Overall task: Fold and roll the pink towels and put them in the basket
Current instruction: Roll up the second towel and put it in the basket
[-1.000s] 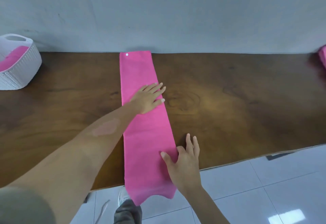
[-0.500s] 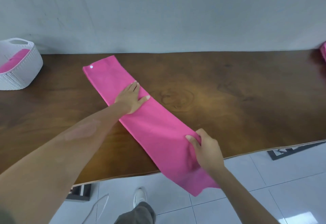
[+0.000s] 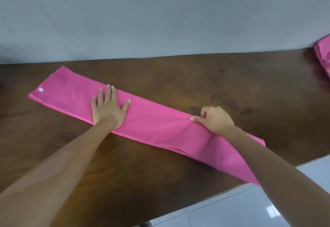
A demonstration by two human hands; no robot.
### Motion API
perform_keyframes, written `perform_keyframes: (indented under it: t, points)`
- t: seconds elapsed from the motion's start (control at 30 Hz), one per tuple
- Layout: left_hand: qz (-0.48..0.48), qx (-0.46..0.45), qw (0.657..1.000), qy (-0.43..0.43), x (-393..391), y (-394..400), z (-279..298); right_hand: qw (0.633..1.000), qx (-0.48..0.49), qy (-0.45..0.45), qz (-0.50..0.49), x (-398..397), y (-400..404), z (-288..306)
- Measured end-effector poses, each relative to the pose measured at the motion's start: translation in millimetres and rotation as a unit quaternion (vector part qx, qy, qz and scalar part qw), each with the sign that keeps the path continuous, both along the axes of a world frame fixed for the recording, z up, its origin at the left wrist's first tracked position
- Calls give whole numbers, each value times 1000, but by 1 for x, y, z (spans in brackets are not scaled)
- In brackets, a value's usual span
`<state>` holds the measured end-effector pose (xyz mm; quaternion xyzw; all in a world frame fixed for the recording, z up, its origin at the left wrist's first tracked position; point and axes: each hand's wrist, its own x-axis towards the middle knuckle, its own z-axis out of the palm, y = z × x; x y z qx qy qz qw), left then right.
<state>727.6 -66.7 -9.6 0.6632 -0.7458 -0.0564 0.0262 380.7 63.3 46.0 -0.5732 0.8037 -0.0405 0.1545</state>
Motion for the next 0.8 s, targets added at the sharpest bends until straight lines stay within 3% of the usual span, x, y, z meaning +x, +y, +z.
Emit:
perform_keyframes:
  t: [0.27,0.37,0.47,0.53,0.63,0.8]
  points:
    - [55,-7,998,14,-18,-28,0,997,-24,71,-2,-32,-50,-10]
    - [58,-8,998,7,-20,-32,0,989,-133,69,15,-23,-41,-21]
    - [59,-5,998,-4,-21,-33,1,979,-191,-2,73,19,-35,-26]
    - [60,-2,998,-6,-20,-33,0,980,-145,-23,137,52,-33,-27]
    - [56,5,998,-4,-18,-33,2,981,-42,21,187,68,-28,-32]
    - [75,8,996,-49,-22,-30,12,963,-19,86,254,22,-1,-39]
